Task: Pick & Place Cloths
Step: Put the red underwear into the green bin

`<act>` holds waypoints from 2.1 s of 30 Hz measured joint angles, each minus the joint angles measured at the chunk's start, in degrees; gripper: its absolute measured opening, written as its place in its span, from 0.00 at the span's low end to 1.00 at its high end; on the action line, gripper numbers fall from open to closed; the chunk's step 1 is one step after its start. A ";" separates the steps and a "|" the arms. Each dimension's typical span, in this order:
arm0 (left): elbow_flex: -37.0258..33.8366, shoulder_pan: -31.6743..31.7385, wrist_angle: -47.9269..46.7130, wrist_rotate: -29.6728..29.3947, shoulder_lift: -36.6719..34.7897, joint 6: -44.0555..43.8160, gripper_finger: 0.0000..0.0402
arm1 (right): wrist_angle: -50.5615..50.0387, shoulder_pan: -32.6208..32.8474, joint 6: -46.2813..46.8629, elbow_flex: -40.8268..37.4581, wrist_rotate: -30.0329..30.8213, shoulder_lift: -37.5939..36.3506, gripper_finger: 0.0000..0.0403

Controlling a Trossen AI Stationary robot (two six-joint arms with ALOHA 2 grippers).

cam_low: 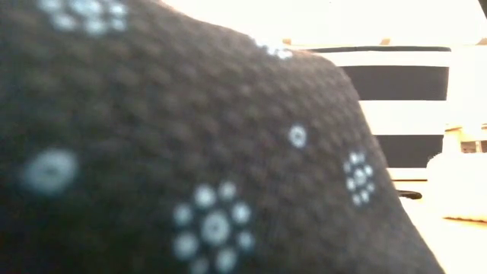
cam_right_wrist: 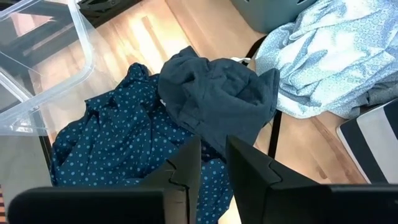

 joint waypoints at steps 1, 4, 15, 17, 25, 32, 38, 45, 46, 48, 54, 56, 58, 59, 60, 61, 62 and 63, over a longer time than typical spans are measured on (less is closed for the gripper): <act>-0.17 0.03 -0.25 -1.38 0.00 0.59 0.01 | 0.03 0.00 0.00 0.00 0.00 0.00 0.19; -1.08 0.26 -0.30 -5.58 -0.13 3.64 0.01 | 0.61 0.00 0.00 0.00 0.02 0.00 0.20; -13.27 7.77 -0.59 -9.88 0.02 4.44 0.01 | 2.82 0.00 0.00 -0.02 0.03 0.00 0.13; -16.75 10.79 0.52 -6.79 0.05 4.32 0.01 | 2.82 0.00 0.00 -0.02 0.02 0.00 0.12; -27.52 23.16 17.23 19.75 0.63 5.44 0.01 | 2.82 0.13 0.18 -0.02 0.00 0.00 0.07; -30.92 26.52 20.86 22.24 1.78 7.07 0.01 | 2.75 0.37 0.67 -0.02 -0.46 0.00 0.08; -32.52 31.19 19.69 29.39 3.20 9.72 0.01 | 2.77 0.66 0.86 -0.02 -0.46 0.00 0.11; -33.13 34.33 15.48 30.20 6.37 8.31 0.01 | 2.78 0.63 0.87 -0.12 -0.42 0.00 0.13; -33.12 34.39 15.50 30.02 6.82 8.26 0.01 | 2.78 0.63 0.87 -0.14 -0.42 0.00 0.14; -33.11 34.39 15.47 30.34 7.74 8.92 0.01 | 2.82 0.63 0.87 -0.35 -0.42 0.00 0.14; -29.80 34.75 14.45 24.86 9.70 17.00 0.01 | 2.81 0.63 0.87 -0.61 -0.35 0.00 0.15; -26.84 34.74 15.02 23.31 9.44 19.51 0.01 | 2.82 0.61 0.87 -0.66 -0.35 0.00 0.15; -23.49 34.96 15.29 22.05 9.53 23.34 0.01 | 2.84 0.61 0.87 -0.76 -0.35 0.00 0.13; -21.79 35.16 15.36 20.75 9.60 25.52 0.01 | 2.84 0.61 0.87 -0.79 -0.33 0.00 0.13; -20.10 35.26 15.36 19.09 9.60 27.23 0.01 | 2.91 0.61 0.87 -0.84 -0.34 0.00 0.12; -18.38 35.27 15.43 17.16 9.56 28.20 0.01 | 2.91 0.62 0.87 -0.85 -0.34 0.00 0.11; -16.95 35.29 15.53 15.66 9.47 28.60 0.01 | 2.92 0.63 0.87 -0.86 -0.34 0.00 0.10; -15.87 35.29 15.54 14.50 9.43 28.71 0.01 | 2.91 0.61 0.87 -0.87 -0.34 0.00 0.09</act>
